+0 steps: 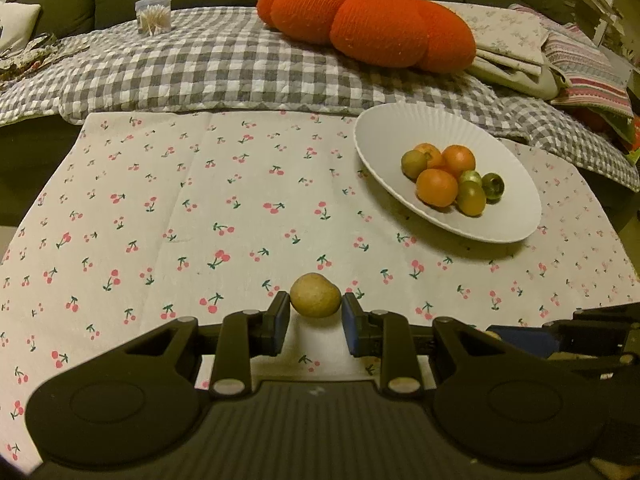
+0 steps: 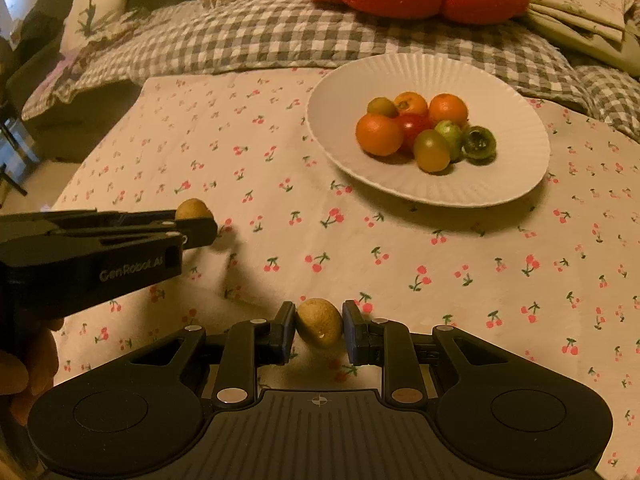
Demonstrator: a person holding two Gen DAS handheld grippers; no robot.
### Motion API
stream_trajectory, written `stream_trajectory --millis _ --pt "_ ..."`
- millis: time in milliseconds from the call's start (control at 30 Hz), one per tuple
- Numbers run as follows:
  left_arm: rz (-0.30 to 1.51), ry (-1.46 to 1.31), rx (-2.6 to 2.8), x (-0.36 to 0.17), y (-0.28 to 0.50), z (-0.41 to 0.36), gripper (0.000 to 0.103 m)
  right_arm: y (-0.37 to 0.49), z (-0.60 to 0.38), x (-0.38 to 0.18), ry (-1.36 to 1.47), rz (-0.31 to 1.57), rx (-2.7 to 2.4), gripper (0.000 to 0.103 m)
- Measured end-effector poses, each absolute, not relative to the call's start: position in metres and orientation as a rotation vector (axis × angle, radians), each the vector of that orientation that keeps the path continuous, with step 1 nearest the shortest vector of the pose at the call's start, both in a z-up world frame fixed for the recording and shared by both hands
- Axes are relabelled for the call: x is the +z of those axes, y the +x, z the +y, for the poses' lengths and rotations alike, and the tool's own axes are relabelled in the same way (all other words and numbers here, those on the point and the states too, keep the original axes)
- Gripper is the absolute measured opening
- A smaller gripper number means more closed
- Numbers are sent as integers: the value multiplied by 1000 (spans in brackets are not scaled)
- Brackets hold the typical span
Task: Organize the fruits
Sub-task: 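Carry both small brown fruits over the white plate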
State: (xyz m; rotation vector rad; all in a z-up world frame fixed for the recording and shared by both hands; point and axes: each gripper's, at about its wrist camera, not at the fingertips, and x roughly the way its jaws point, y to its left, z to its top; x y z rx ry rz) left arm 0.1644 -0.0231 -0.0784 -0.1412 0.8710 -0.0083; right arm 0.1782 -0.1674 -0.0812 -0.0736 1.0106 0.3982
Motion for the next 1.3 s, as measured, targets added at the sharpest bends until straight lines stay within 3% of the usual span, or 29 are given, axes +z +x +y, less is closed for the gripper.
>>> stream_trajectory --millis 1300 --pt "685 -160 -189 -45 233 -53 26 230 -256 -29 169 874 198 23"
